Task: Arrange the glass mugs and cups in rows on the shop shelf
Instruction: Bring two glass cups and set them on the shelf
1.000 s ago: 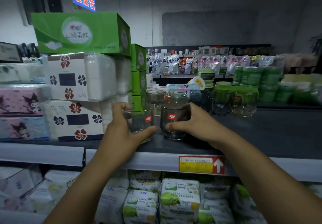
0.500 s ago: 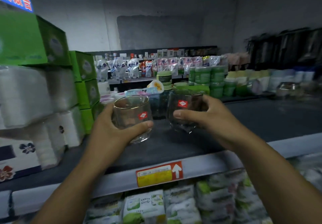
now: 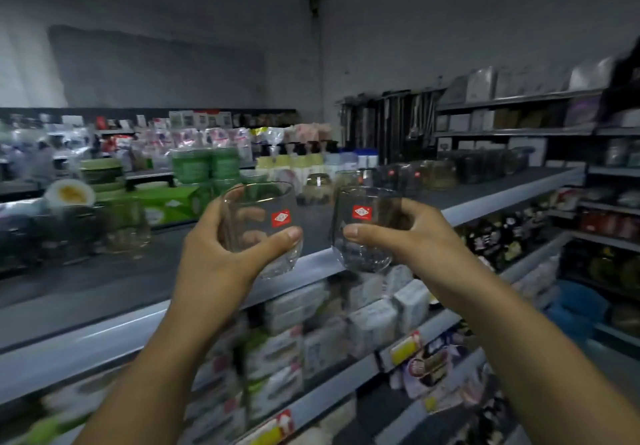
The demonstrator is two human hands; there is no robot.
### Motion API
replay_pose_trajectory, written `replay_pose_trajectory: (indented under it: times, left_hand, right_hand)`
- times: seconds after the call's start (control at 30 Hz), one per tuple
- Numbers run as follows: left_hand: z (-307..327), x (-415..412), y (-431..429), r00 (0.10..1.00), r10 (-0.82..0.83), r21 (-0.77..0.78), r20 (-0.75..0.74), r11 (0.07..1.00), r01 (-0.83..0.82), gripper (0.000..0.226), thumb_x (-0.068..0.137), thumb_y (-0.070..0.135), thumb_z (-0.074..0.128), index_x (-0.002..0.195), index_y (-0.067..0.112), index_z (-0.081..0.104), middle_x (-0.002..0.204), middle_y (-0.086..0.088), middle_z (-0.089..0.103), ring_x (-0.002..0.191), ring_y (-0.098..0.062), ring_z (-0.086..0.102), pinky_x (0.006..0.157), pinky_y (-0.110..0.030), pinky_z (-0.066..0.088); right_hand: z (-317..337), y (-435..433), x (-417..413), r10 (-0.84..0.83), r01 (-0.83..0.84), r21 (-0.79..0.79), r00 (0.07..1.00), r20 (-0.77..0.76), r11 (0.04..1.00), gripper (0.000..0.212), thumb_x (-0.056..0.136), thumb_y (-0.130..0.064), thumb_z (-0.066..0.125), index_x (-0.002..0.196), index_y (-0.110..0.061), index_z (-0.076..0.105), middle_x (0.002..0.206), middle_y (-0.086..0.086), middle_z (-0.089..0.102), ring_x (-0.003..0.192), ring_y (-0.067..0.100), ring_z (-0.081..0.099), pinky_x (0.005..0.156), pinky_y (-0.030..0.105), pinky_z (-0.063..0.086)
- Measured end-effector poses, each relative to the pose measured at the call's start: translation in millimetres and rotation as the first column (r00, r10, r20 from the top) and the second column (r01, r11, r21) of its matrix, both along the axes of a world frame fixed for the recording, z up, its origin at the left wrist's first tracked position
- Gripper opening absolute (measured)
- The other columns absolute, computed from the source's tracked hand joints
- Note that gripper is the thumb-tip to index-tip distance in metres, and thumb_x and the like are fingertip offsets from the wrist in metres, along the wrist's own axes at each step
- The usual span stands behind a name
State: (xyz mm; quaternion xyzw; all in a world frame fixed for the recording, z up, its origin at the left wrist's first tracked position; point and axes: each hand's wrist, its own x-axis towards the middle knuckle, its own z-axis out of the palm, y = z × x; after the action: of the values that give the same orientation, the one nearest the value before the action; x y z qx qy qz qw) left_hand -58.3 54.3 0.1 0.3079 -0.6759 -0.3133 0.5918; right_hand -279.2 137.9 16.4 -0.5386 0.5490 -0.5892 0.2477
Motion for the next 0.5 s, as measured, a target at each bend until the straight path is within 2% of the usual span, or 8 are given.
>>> replay_pose_trajectory:
  times: [0.17,0.33,0.43,0.5]
  left_hand:
    - [-6.2,-128.6,12.9,0.995,-0.096,0.051,-0.004,0.994,0.096,0.079,0.059,0.054,0.089,0.129,0.048,0.055,0.111,0.015,0.072,0.096,-0.009,0.072,0.087,-0.038,0.057]
    - [-7.6,-221.4,3.7,0.995,-0.096,0.067,0.0,0.993,0.096,0.089,0.055,0.062,0.091,0.133,0.039,0.055,0.114,0.013,0.071,0.095,-0.008,0.072,0.088,-0.037,0.057]
    - [-12.7,-259.4,-12.5,0.998,-0.066,0.077,0.0,0.995,0.066,0.082,0.055,0.055,0.089,0.128,0.035,0.057,0.11,0.012,0.072,0.093,-0.009,0.072,0.084,-0.034,0.057]
    - [-14.2,-280.7,-25.8,0.999,-0.036,0.073,0.013,0.997,0.035,0.082,0.054,0.055,0.088,0.128,0.035,0.057,0.109,0.012,0.072,0.092,-0.005,0.071,0.08,-0.028,0.054]
  right_hand:
    - [-2.9,24.1,-115.9,-0.064,0.065,0.051,0.998,-0.017,0.997,0.046,0.069,-0.038,0.091,0.107,-0.021,0.072,0.096,-0.007,0.078,0.087,0.006,0.073,0.076,0.026,0.054]
    - [-9.0,15.2,-205.7,-0.081,0.081,0.057,0.997,0.009,0.995,0.052,0.067,-0.038,0.093,0.111,-0.022,0.069,0.094,-0.015,0.076,0.086,0.0,0.072,0.065,0.013,0.052]
    - [-14.1,-5.8,-246.6,-0.094,0.095,0.048,0.995,-0.011,0.994,0.052,0.064,-0.041,0.094,0.107,-0.024,0.07,0.098,-0.009,0.077,0.091,0.005,0.072,0.077,0.025,0.054]
    - [-14.8,-25.5,-269.7,-0.096,0.097,0.037,0.995,-0.022,0.995,0.048,0.064,-0.041,0.095,0.102,-0.023,0.071,0.096,-0.007,0.077,0.089,0.007,0.073,0.077,0.027,0.054]
